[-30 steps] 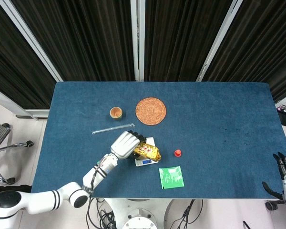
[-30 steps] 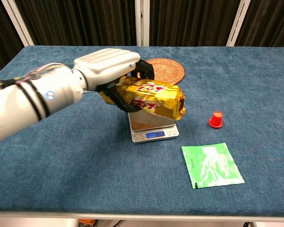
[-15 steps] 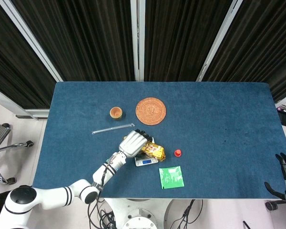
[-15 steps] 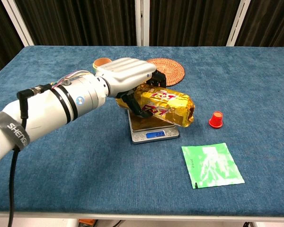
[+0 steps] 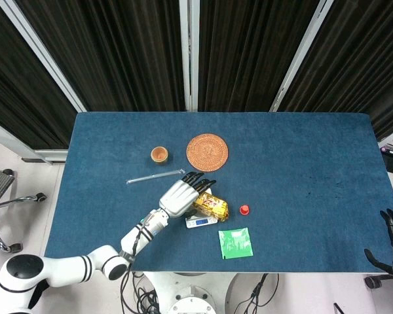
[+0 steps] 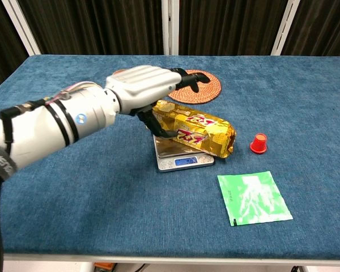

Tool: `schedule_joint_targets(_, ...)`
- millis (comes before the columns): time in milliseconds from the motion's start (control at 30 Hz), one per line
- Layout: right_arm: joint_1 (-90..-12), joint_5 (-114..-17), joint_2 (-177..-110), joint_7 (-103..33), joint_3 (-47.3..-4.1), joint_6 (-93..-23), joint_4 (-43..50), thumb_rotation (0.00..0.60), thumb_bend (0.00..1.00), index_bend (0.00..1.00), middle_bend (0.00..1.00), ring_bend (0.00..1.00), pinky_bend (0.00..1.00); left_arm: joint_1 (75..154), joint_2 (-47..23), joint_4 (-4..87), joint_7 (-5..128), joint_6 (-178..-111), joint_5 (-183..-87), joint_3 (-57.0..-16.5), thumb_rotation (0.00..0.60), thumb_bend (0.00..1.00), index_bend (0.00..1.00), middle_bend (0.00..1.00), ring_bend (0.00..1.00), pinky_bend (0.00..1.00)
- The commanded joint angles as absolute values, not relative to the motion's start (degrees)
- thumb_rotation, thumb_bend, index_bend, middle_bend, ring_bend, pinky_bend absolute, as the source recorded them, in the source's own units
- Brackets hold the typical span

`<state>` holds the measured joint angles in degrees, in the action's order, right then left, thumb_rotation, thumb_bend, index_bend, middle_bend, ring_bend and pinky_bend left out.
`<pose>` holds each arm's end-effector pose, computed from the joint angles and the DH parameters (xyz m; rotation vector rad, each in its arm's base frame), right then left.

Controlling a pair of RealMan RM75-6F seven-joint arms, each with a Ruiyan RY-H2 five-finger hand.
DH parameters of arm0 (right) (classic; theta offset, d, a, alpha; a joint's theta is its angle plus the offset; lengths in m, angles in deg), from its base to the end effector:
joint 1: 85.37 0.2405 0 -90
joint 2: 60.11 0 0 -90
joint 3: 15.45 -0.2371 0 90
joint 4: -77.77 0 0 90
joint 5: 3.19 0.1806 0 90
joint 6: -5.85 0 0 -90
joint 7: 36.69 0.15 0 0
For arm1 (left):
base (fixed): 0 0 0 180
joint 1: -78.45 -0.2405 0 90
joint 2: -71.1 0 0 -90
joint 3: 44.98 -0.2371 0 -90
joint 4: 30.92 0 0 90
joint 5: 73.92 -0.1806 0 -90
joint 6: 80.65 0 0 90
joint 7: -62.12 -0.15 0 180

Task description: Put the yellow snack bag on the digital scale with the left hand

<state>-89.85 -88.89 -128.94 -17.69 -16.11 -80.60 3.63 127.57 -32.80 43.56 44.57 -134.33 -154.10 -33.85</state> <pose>-0.3546 -0.1240 0.1829 1.2301 -1.0686 0.8487 -0.0480 0.3090 -0.0583 -2.1253 -0.6959 -1.1554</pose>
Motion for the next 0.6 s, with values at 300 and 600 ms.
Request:
schedule_joint_targets(300,-90.15,-89.91,-130.37,-18.02,-16.13,-82.20,5.22,0.600,0.17,0.00,0.00,0.00,0.06,107.12,-12.49,60.27,34.79,-158.80,-158.02,-45.99,0.600,0.20,0.01,0.13,0.00,0.08)
schedule_joint_targets(600,-90.21,-91.42,-132.32,-21.36,-15.50,-83.28,6.46,0.600,0.17,0.00,0.00,0.00,0.05,92.82,-4.99,51.38,47.75,-175.94,-168.20,-55.90,0.600,0.15,0.01,0.13,0.00,0.04)
